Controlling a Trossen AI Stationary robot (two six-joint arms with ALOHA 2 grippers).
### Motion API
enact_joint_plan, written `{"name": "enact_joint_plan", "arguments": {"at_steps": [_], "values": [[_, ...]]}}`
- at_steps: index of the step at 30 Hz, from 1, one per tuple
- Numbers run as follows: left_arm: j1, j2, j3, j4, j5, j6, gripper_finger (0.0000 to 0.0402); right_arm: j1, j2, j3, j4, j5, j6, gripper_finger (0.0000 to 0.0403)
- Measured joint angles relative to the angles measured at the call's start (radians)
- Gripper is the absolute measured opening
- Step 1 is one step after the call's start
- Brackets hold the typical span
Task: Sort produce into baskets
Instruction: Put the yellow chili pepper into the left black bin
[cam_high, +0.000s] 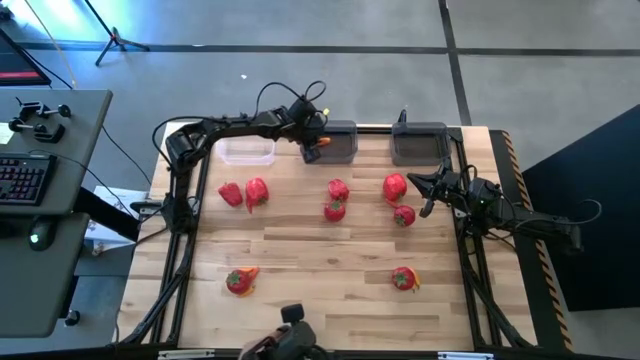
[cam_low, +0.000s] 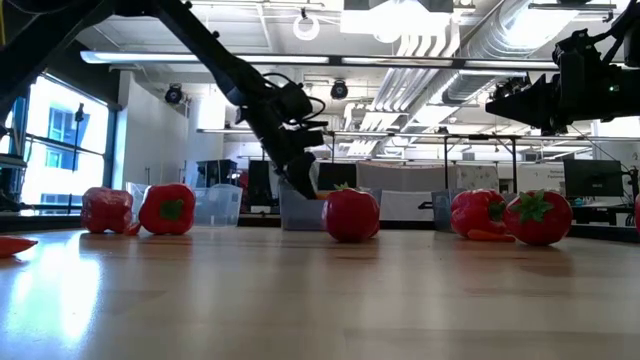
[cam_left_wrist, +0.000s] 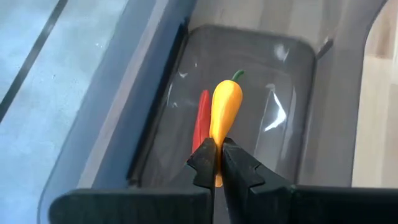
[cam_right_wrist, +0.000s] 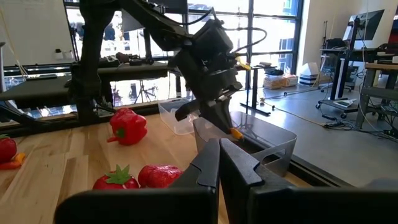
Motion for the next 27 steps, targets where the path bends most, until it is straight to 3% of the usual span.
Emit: {"name": "enact_joint_plan", "arguments": {"at_steps": [15,18,23,27], "values": [[-0.003,0.0,0.0,-0.02,-0.005,0.038,0.0103,0.0,0.0,0.0,0.0,0.0,0.0,0.0],[-0.003,-0.009,-0.001,-0.037,-0.005,0.042,0.0091,0.0,0.0,0.0,0.0,0.0,0.0,0.0],[-0.016,-0.026,-0.001,0.0,0.014,-0.002,0.0012,0.0,0.0,0.0,0.0,0.0,0.0,0.0],[-0.035,-0.025,-0.051,0.118,0.021,-0.019,0.0008,0.0,0.0,0.0,0.0,0.0,0.0,0.0]]}}
